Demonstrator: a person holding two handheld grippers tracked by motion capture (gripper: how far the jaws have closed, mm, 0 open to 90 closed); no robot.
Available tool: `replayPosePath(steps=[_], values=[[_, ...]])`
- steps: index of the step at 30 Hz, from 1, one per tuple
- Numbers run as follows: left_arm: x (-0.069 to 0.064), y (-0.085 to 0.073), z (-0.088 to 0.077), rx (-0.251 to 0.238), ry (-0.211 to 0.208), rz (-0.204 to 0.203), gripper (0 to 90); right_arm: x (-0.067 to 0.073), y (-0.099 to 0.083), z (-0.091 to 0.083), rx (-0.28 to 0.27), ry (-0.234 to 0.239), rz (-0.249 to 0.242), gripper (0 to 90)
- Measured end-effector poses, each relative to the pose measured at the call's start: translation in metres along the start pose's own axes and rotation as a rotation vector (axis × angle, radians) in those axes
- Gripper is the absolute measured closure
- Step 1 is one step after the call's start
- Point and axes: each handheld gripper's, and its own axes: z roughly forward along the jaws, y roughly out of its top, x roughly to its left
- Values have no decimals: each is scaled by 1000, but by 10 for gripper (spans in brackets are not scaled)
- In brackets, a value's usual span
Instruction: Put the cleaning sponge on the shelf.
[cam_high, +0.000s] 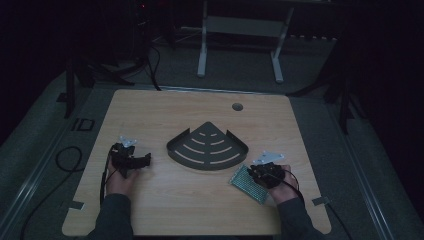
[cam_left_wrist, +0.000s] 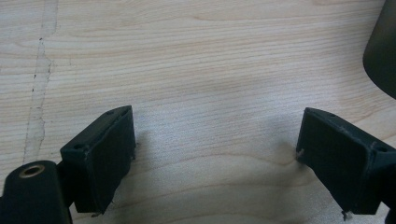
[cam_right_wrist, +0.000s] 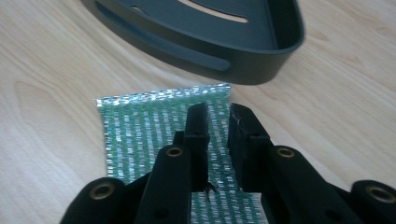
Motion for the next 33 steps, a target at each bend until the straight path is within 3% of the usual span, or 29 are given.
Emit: replayPosePath(steps=[13,25,33], values=[[0,0,0,0,1,-1,119,-26,1,6,81,43,2,701],[0,0,0,0,2,-2,119,-36,2,7,151,110,-23,706],[0,0,0,0,3,-3,119,-38,8,6,184,118,-66,735]])
